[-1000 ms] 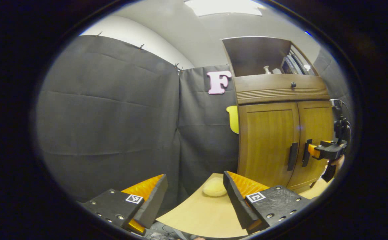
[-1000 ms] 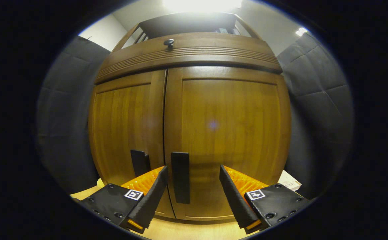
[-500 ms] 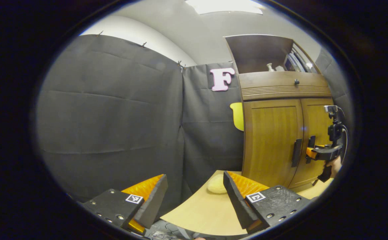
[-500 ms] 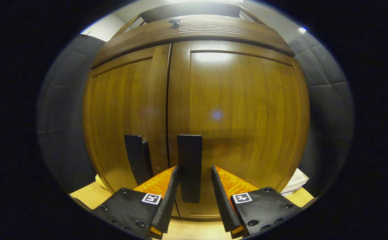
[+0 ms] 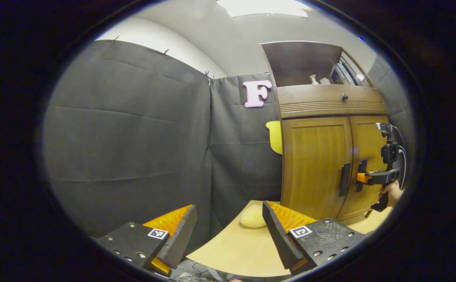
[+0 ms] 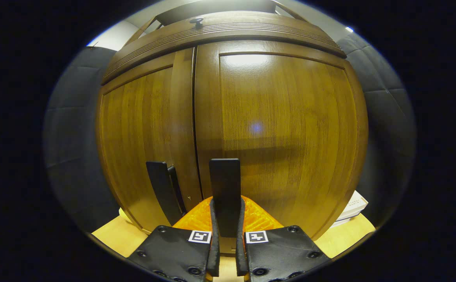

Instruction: Open the right door of the double-door shoe cabinet with the right hand, and open the left door with the left hand.

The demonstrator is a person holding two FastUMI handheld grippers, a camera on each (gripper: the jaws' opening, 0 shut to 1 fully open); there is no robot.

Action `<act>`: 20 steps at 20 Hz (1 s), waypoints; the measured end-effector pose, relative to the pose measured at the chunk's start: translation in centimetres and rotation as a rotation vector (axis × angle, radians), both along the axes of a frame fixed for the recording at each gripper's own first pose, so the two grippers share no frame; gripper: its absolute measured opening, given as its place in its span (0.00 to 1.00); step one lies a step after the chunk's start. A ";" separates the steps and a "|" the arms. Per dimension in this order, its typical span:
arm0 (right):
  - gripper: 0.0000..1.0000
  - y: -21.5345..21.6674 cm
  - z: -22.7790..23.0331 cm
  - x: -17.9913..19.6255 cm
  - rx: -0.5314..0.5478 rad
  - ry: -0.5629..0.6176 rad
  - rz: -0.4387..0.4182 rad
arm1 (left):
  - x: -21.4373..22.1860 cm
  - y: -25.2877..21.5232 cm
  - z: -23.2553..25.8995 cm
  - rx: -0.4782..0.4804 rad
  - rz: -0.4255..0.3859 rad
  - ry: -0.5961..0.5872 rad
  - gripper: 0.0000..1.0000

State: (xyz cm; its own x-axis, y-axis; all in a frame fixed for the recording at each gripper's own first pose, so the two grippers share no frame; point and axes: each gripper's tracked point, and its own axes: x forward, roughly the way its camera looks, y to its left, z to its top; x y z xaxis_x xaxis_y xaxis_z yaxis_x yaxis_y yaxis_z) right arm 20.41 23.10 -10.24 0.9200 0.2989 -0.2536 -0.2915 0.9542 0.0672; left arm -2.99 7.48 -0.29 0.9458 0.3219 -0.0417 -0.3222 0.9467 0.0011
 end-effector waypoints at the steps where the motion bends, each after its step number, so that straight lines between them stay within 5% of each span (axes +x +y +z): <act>1: 0.18 0.0 0.1 -0.2 0.000 -0.002 -0.002 | 0.0 0.0 0.1 0.002 -0.008 -0.005 0.98; 20: 0.17 -4.2 1.3 -8.5 0.032 0.009 0.084 | 1.9 -1.1 0.3 -0.012 -0.199 0.001 0.98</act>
